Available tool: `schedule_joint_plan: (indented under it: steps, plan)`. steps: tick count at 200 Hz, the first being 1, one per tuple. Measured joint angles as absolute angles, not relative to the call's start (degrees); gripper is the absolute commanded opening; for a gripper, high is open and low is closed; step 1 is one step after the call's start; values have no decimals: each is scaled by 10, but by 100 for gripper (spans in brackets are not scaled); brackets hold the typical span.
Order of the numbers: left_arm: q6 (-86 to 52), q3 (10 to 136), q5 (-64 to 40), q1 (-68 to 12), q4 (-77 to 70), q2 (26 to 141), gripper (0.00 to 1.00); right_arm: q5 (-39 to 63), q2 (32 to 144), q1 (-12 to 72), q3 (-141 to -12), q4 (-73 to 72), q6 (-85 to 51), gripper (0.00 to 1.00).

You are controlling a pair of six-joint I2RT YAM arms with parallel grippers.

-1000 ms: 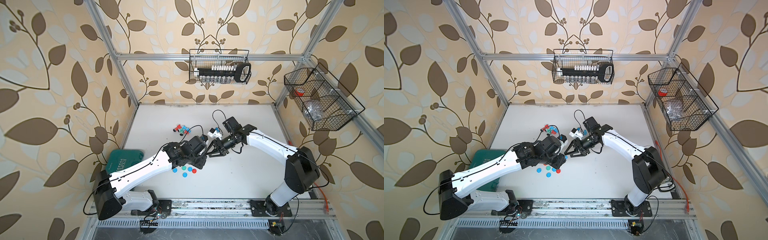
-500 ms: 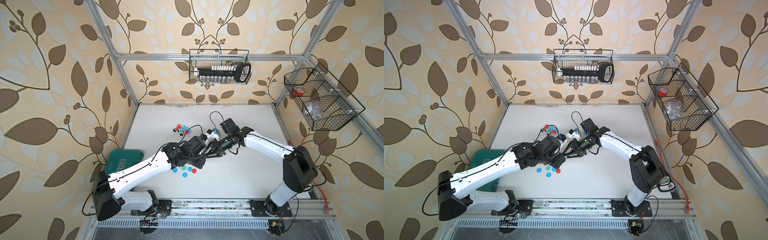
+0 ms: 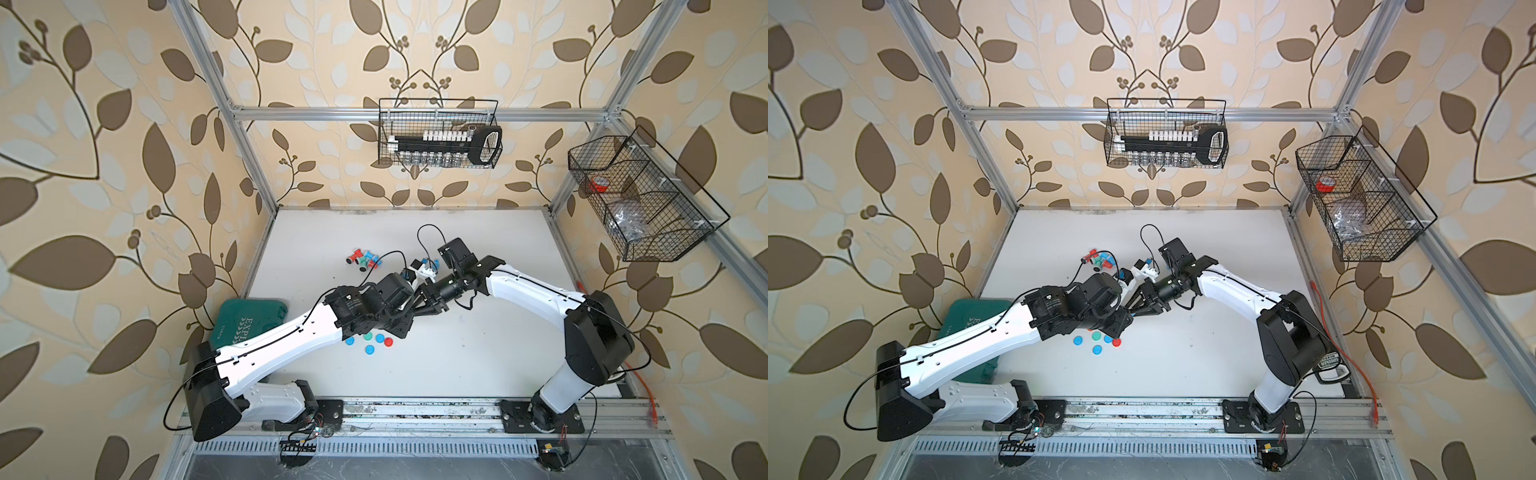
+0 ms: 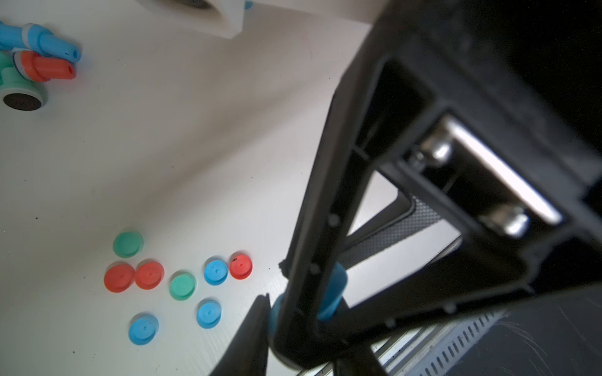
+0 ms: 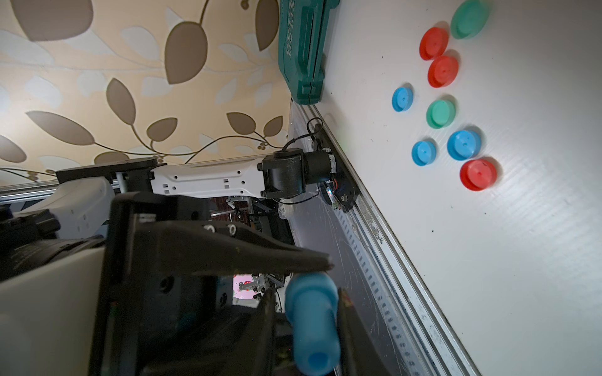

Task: Close the stamp cap
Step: Pick up the stamp from the center of the board.

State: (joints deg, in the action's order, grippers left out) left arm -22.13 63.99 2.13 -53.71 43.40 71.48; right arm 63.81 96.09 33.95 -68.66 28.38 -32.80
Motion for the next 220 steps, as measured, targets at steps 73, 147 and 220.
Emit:
schedule_joint_plan:
  steps: [73, 147, 220]
  plan:
    - [-225, 640, 25, -544, 440, 708, 32, 646, 961, 341, -686, 295, -307, 15]
    - [-223, 640, 19, -548, 449, 705, 40, 649, 968, 346, -700, 336, -268, 8]
    - [-228, 640, 53, -547, 460, 699, 64, 586, 994, 317, -774, 444, -223, 4]
